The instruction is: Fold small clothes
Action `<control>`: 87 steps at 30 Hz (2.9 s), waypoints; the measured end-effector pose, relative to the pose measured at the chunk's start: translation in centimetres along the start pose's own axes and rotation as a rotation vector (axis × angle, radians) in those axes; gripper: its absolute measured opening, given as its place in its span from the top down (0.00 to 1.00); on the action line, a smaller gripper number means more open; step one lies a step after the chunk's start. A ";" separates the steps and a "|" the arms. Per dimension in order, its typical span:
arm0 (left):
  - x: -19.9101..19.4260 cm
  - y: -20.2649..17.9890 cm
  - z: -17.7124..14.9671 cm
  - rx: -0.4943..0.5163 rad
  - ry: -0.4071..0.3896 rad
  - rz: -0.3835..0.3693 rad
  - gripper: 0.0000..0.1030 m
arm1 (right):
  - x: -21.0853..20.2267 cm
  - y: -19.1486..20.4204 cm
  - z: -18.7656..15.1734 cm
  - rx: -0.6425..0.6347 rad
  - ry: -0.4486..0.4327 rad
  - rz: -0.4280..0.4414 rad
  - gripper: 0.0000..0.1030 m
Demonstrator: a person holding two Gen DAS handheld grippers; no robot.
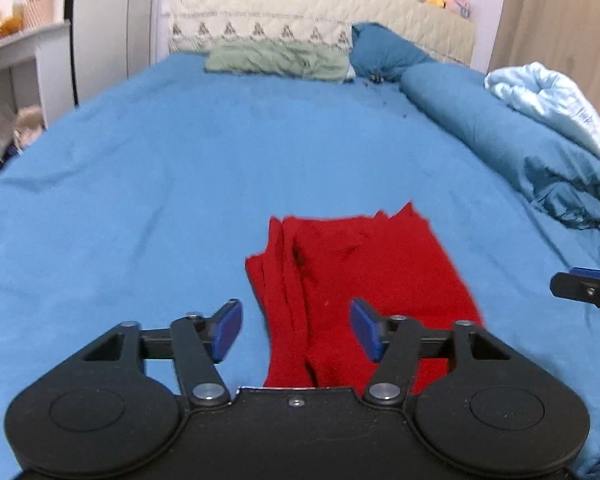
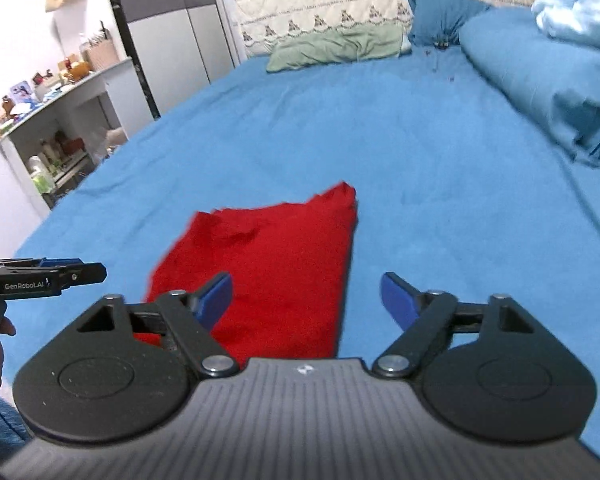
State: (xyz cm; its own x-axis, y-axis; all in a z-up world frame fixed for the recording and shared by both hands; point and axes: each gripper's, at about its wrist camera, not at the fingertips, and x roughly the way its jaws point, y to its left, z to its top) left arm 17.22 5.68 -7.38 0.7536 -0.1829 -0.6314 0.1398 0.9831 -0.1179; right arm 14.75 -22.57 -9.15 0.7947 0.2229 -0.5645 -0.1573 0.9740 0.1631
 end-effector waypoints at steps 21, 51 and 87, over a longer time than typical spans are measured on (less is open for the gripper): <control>-16.0 -4.6 -8.1 0.092 0.009 0.149 0.00 | -16.6 8.6 -8.5 0.040 0.138 -0.209 0.00; -17.1 -4.7 -10.1 0.098 -0.032 0.152 0.00 | -17.3 9.4 -11.3 0.001 0.181 -0.259 0.00; -17.6 -5.6 -10.1 0.097 -0.060 0.158 0.00 | -17.8 8.8 -11.5 0.005 0.163 -0.263 0.00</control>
State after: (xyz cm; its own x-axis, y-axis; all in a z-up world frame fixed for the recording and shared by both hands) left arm -3.36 3.37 -3.33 0.8077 -0.0289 -0.5888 0.0760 0.9956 0.0554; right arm -7.56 -17.54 -7.00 0.7029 -0.0327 -0.7105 0.0445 0.9990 -0.0020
